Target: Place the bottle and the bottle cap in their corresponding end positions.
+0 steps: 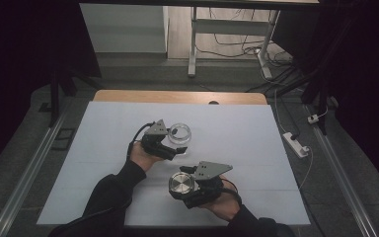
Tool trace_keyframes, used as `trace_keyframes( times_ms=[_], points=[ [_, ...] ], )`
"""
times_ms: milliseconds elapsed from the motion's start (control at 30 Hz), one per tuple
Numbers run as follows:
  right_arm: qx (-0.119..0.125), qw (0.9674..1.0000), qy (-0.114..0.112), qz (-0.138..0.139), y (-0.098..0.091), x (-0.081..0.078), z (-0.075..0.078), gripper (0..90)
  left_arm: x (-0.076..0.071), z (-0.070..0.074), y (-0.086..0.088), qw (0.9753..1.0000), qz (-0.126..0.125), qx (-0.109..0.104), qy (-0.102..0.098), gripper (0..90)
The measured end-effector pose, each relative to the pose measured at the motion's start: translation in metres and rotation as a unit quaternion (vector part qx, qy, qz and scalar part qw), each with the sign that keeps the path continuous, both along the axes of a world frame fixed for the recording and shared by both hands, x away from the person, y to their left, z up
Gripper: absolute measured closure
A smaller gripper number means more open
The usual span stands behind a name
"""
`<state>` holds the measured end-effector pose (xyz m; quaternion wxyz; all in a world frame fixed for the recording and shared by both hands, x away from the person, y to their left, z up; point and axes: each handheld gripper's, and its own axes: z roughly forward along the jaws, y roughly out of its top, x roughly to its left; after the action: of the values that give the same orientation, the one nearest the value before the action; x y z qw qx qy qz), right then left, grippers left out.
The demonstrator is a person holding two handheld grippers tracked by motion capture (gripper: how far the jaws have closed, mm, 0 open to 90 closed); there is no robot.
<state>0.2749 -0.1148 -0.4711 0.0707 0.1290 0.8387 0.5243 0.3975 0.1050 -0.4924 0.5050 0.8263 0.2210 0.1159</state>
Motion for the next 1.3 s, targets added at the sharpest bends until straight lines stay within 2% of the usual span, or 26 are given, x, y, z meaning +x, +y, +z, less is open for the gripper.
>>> trace_keyframes(
  times_ms=[133, 233, 367, 533, 733, 1067, 1300],
  points=[
    [-0.010, 0.9999, -0.002, -0.006, 0.001, 0.003, -0.009, 19.2, 0.005, -0.003, 0.000, 1.0000, 0.003, -0.005, 0.004, 16.2],
    [-0.015, 0.9998, 0.009, -0.011, 0.002, 0.007, -0.017, 19.3, 0.009, -0.007, 0.000, 0.9999, 0.008, -0.006, 0.005, 16.1],
    [-0.030, 0.9994, 0.012, -0.013, 0.005, 0.011, -0.026, 19.2, 0.014, -0.012, -0.002, 0.9999, 0.013, 0.004, 0.003, 16.1],
    [-0.042, 0.9989, 0.013, -0.019, 0.008, 0.017, -0.035, 19.2, 0.020, -0.021, -0.003, 0.9997, 0.024, 0.008, 0.008, 16.2],
    [-0.056, 0.9978, 0.028, -0.024, 0.009, 0.025, -0.047, 19.3, 0.022, -0.030, -0.004, 0.9993, 0.029, 0.022, 0.013, 16.1],
    [-0.092, 0.9948, 0.033, -0.026, 0.017, 0.025, -0.058, 19.2, 0.022, -0.035, -0.008, 0.9988, 0.028, 0.040, 0.009, 16.1],
    [-0.106, 0.9930, 0.030, -0.044, 0.019, 0.032, -0.063, 19.0, 0.023, -0.038, -0.008, 0.9990, 0.027, 0.034, 0.008, 16.1]
  ],
)
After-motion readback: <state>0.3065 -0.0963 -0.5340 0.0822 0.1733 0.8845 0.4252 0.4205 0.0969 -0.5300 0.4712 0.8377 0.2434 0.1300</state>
